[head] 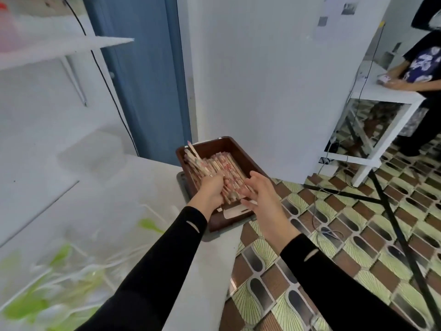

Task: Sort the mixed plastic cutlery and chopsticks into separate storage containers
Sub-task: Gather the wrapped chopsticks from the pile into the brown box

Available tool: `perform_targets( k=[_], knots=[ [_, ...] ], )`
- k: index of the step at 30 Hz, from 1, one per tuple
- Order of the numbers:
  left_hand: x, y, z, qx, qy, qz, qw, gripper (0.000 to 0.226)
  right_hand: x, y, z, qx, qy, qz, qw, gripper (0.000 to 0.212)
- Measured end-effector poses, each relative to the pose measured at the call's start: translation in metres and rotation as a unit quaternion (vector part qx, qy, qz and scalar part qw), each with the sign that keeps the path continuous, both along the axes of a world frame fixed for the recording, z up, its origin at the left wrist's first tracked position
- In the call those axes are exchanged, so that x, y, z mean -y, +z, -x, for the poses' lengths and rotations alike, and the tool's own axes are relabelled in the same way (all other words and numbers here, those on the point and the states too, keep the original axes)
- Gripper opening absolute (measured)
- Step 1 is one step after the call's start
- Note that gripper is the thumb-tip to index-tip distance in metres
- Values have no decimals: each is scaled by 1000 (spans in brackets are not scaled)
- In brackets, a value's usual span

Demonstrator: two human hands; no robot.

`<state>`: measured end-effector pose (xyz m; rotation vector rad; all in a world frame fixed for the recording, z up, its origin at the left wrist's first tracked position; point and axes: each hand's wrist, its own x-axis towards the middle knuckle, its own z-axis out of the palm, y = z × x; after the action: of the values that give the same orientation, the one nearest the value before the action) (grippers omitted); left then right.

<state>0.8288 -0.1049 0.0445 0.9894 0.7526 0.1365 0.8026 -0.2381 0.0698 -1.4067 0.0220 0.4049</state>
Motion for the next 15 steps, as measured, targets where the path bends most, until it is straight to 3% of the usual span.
perform_targets(
  k=[2,4,7,11,15],
  knots=[
    [-2,-9,-8,-39,-35,-26,998,19,-5,-2,-10,7,-6,5,1000,19],
    [-1,-12,-11,-47,-57,-36,997,31,-9,-3,-18,13,-8,13,1000,18],
    [-4,-13,-12,-31,-87,-38,995,39,-15,-3,-25,16,-6,16,1000,17],
    [-10,0,11,12,-102,-47,994,16,-24,-4,-29,32,1,37,999,16],
    [-32,15,43,45,-107,-76,990,27,-43,-1,-24,89,20,58,994,19]
  ],
)
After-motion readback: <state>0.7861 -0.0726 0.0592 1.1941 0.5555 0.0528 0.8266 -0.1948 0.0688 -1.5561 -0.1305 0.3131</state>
